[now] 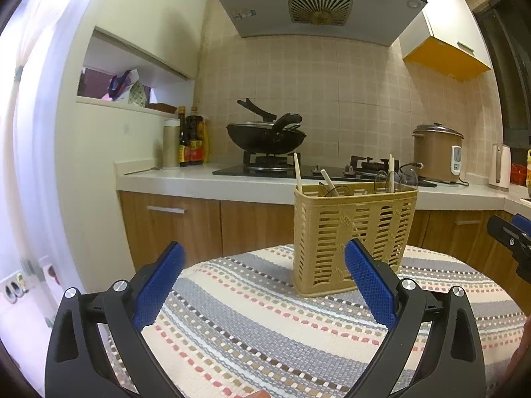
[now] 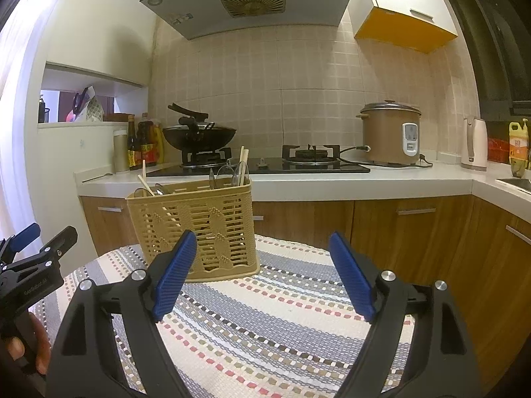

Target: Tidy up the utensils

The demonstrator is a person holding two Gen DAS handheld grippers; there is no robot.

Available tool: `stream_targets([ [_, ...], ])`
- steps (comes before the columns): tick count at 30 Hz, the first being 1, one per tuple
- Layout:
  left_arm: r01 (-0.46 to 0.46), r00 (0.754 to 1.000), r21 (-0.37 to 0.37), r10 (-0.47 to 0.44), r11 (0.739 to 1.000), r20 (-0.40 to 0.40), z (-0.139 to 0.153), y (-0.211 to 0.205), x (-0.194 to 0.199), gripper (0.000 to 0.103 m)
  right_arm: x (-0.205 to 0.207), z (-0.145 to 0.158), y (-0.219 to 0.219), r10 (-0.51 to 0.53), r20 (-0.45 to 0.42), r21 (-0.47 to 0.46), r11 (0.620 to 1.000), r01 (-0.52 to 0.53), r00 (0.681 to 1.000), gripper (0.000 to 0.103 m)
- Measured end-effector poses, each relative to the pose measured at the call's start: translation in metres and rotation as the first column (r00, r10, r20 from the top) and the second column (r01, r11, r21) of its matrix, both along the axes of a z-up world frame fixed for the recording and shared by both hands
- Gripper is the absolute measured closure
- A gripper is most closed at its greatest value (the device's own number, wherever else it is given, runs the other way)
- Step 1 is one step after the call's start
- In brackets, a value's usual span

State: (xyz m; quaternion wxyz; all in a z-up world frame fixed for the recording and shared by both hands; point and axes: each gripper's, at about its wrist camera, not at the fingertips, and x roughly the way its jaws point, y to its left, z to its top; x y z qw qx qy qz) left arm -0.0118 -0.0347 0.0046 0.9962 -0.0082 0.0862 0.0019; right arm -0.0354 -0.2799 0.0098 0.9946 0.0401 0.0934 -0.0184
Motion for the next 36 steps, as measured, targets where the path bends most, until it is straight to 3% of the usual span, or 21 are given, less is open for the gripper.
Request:
stream_targets([
  [36, -0.01, 1.0, 0.02, 0.01, 1.0, -0.024, -0.0023, -0.003, 0.0022, 0.008, 0.0, 0.0003, -0.002, -0.009, 0.001, 0.013, 1.0, 0.009, 1.0, 0.021],
])
